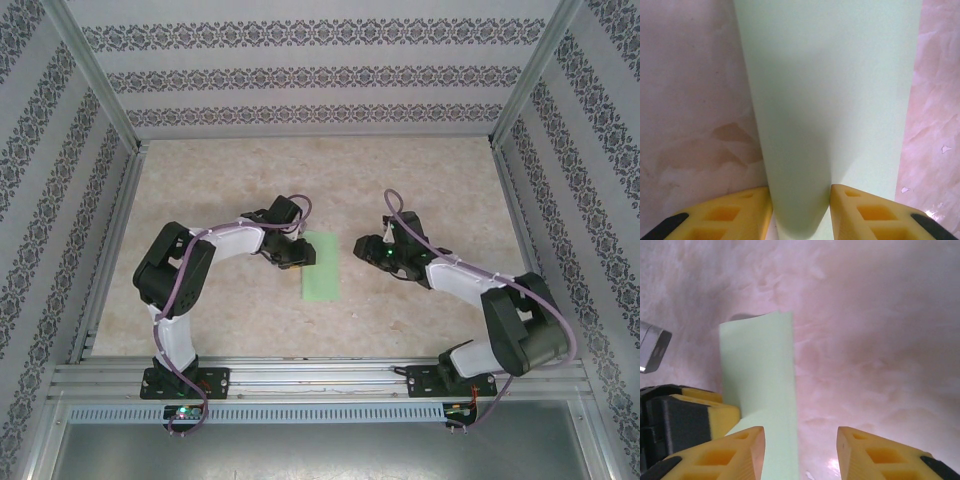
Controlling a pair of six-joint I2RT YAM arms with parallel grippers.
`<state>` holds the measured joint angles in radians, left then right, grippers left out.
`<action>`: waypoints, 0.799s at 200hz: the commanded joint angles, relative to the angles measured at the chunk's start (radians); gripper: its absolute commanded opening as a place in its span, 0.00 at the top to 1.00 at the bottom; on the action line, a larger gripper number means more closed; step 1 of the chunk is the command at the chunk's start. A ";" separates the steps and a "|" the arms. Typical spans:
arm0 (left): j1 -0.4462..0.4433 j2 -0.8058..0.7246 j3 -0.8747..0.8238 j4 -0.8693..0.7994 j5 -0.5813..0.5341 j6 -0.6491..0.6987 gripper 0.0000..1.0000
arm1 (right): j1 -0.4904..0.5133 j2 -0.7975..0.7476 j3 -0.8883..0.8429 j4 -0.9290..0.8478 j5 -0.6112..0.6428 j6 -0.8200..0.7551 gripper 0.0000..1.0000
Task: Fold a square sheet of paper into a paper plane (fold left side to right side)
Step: First fold in half a square sheet of paper at the center of the table.
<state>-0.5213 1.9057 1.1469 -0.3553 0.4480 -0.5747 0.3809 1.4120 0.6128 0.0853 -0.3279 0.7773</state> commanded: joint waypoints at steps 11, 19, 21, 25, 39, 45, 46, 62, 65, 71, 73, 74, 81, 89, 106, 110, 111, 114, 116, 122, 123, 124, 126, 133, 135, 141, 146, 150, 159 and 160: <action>-0.054 0.111 0.000 -0.082 -0.086 0.042 0.62 | -0.026 -0.067 -0.043 -0.045 0.061 -0.029 0.55; -0.056 0.117 0.007 -0.088 -0.087 0.045 0.62 | -0.031 -0.079 -0.048 -0.047 0.062 -0.030 0.55; -0.057 0.117 0.008 -0.090 -0.087 0.045 0.62 | -0.032 -0.082 -0.049 -0.048 0.062 -0.030 0.55; -0.058 0.120 0.011 -0.092 -0.088 0.045 0.62 | -0.033 -0.085 -0.051 -0.051 0.062 -0.032 0.55; -0.063 0.129 0.021 -0.103 -0.091 0.047 0.61 | -0.039 -0.095 -0.054 -0.058 0.061 -0.036 0.55; -0.065 0.132 0.025 -0.107 -0.091 0.047 0.61 | -0.040 -0.097 -0.055 -0.061 0.061 -0.036 0.55; -0.065 0.133 0.027 -0.108 -0.091 0.047 0.61 | -0.040 -0.098 -0.055 -0.061 0.061 -0.036 0.55; -0.069 0.142 0.037 -0.114 -0.091 0.044 0.60 | -0.042 -0.101 -0.058 -0.062 0.058 -0.038 0.55; -0.069 0.143 0.039 -0.115 -0.091 0.043 0.60 | -0.042 -0.102 -0.057 -0.062 0.057 -0.037 0.55; -0.071 0.147 0.042 -0.117 -0.092 0.040 0.59 | -0.042 -0.102 -0.059 -0.062 0.056 -0.036 0.55; -0.071 0.148 0.043 -0.118 -0.090 0.039 0.59 | -0.042 -0.102 -0.059 -0.061 0.056 -0.037 0.55; -0.072 0.149 0.043 -0.118 -0.090 0.039 0.59 | -0.042 -0.102 -0.059 -0.061 0.055 -0.037 0.55; -0.072 0.153 0.049 -0.122 -0.090 0.038 0.59 | -0.042 -0.102 -0.059 -0.060 0.056 -0.038 0.55; -0.075 0.158 0.054 -0.127 -0.091 0.036 0.58 | -0.042 -0.103 -0.061 -0.061 0.055 -0.038 0.55; -0.079 0.167 0.063 -0.135 -0.091 0.036 0.57 | -0.042 -0.104 -0.064 -0.059 0.055 -0.038 0.55; -0.080 0.169 0.065 -0.137 -0.092 0.036 0.57 | -0.042 -0.104 -0.063 -0.060 0.055 -0.038 0.55; -0.080 0.169 0.066 -0.137 -0.092 0.036 0.57 | -0.042 -0.104 -0.064 -0.061 0.055 -0.039 0.55; -0.081 0.171 0.067 -0.139 -0.092 0.036 0.57 | -0.042 -0.104 -0.064 -0.061 0.055 -0.039 0.55; -0.081 0.171 0.067 -0.140 -0.092 0.036 0.57 | -0.042 -0.104 -0.065 -0.061 0.055 -0.039 0.55; -0.082 0.174 0.069 -0.140 -0.092 0.036 0.57 | -0.042 -0.104 -0.065 -0.060 0.055 -0.040 0.55; -0.082 0.174 0.070 -0.141 -0.091 0.037 0.57 | -0.042 -0.105 -0.064 -0.060 0.055 -0.040 0.55; -0.082 0.174 0.071 -0.142 -0.092 0.037 0.57 | -0.042 -0.105 -0.065 -0.061 0.055 -0.040 0.55; -0.083 0.175 0.071 -0.143 -0.091 0.038 0.56 | -0.042 -0.105 -0.065 -0.061 0.055 -0.040 0.55; -0.083 0.176 0.074 -0.145 -0.092 0.038 0.56 | -0.042 -0.105 -0.064 -0.061 0.054 -0.041 0.55; -0.084 0.178 0.074 -0.146 -0.091 0.039 0.56 | -0.042 -0.105 -0.065 -0.061 0.053 -0.041 0.55; -0.085 0.180 0.078 -0.149 -0.090 0.039 0.56 | -0.042 -0.105 -0.066 -0.061 0.053 -0.041 0.55; -0.086 0.183 0.080 -0.149 -0.088 0.040 0.56 | -0.042 -0.105 -0.066 -0.061 0.051 -0.041 0.55; -0.086 0.185 0.082 -0.150 -0.086 0.041 0.55 | -0.042 -0.104 -0.066 -0.061 0.049 -0.041 0.55; -0.088 0.190 0.088 -0.155 -0.082 0.042 0.53 | -0.042 -0.102 -0.065 -0.062 0.045 -0.043 0.55; -0.088 0.191 0.089 -0.156 -0.081 0.043 0.53 | -0.042 -0.103 -0.065 -0.062 0.045 -0.043 0.55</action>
<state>-0.5575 1.9671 1.2732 -0.5117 0.3805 -0.5556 0.3485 1.3258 0.5594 0.0326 -0.2878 0.7532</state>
